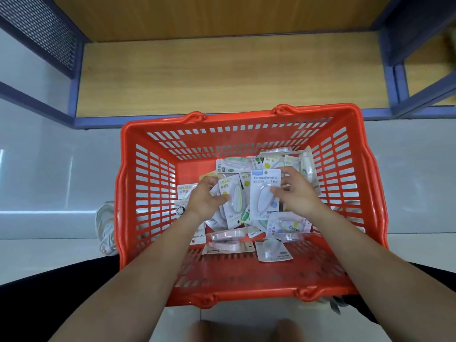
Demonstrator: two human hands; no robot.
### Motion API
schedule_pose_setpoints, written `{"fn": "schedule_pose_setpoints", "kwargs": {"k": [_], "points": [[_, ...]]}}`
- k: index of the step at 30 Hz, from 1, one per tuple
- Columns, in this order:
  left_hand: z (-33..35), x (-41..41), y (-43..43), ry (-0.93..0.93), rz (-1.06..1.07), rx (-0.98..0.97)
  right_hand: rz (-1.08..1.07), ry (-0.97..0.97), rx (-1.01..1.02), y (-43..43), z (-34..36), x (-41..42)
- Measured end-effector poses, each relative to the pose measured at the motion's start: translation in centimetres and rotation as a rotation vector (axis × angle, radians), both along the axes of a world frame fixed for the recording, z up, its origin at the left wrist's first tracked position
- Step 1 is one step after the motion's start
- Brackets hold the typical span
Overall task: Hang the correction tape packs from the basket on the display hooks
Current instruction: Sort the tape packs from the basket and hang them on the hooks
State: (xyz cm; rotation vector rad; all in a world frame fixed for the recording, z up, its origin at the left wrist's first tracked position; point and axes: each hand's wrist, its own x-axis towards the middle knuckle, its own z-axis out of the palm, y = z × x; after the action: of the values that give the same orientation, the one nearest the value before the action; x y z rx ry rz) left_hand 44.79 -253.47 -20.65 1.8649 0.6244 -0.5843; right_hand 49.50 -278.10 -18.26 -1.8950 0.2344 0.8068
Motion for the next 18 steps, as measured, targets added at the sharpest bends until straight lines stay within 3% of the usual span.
{"fn": "schedule_pose_setpoints", "kwargs": {"k": [10, 14, 18], "points": [[4.7, 1.3, 3.3, -0.071, 0.096, -0.109, -0.105, 0.082, 0.168, 2.7, 1.9, 1.1], [5.8, 1.3, 3.3, 0.008, 0.166, -0.279, -0.092, 0.090, 0.220, 3.5, 2.7, 1.5], [5.8, 1.2, 2.8, 0.059, 0.153, -0.330, -0.073, 0.067, 0.228, 4.0, 3.2, 1.7]]}}
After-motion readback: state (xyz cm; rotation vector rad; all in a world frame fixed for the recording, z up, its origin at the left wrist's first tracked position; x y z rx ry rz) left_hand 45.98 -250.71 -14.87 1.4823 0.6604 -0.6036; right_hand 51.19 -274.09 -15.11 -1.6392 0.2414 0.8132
